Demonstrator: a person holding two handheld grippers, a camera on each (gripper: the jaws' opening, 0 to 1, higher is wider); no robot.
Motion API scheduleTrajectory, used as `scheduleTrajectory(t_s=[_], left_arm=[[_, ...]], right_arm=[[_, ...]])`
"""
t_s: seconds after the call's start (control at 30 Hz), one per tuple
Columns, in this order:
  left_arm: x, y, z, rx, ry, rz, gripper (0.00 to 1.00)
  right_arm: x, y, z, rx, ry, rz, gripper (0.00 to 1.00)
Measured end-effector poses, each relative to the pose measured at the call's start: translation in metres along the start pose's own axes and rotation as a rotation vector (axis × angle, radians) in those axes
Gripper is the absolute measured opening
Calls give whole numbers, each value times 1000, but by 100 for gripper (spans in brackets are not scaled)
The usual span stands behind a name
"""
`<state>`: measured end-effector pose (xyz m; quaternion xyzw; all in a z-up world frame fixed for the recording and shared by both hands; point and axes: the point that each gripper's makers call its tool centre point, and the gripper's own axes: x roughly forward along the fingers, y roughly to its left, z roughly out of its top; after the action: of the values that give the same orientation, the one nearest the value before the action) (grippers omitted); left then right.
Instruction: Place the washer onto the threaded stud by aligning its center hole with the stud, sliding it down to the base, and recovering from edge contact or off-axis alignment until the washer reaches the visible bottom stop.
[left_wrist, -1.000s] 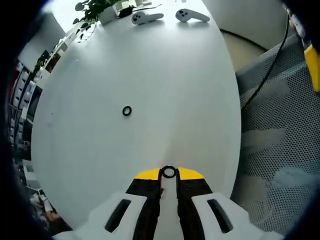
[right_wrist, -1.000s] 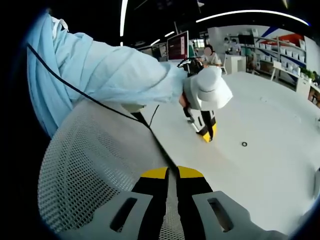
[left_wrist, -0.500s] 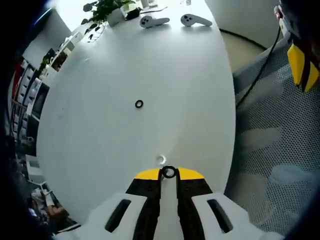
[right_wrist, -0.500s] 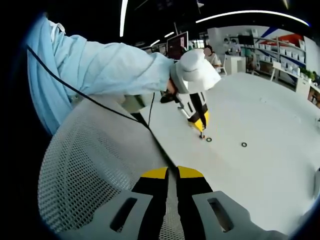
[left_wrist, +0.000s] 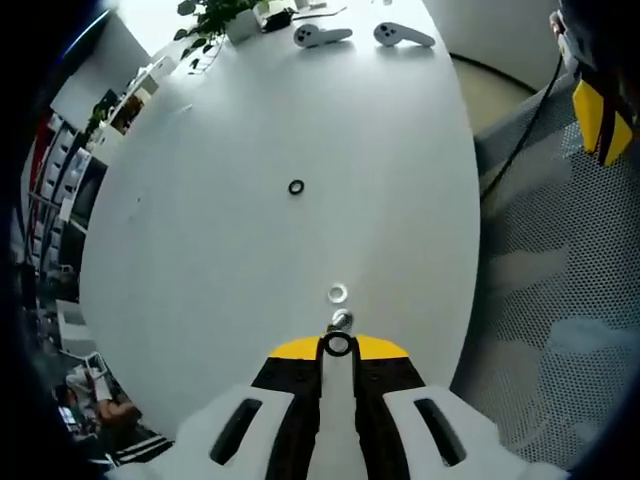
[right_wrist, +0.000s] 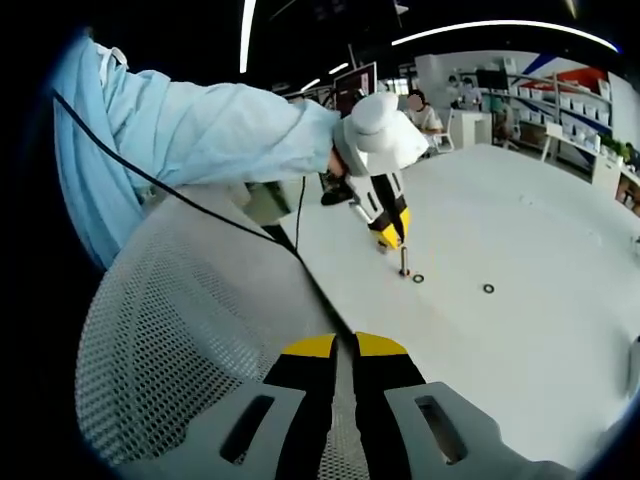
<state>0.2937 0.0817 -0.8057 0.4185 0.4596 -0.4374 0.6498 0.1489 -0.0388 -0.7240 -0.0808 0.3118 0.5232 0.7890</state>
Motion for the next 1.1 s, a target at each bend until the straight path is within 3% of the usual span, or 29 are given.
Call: scheduleTrajectory(t_s=[1.1], left_arm=[[10,2,3,11,10,-14,8]], right_arm=[[1,0,-1,3,9,3,8]])
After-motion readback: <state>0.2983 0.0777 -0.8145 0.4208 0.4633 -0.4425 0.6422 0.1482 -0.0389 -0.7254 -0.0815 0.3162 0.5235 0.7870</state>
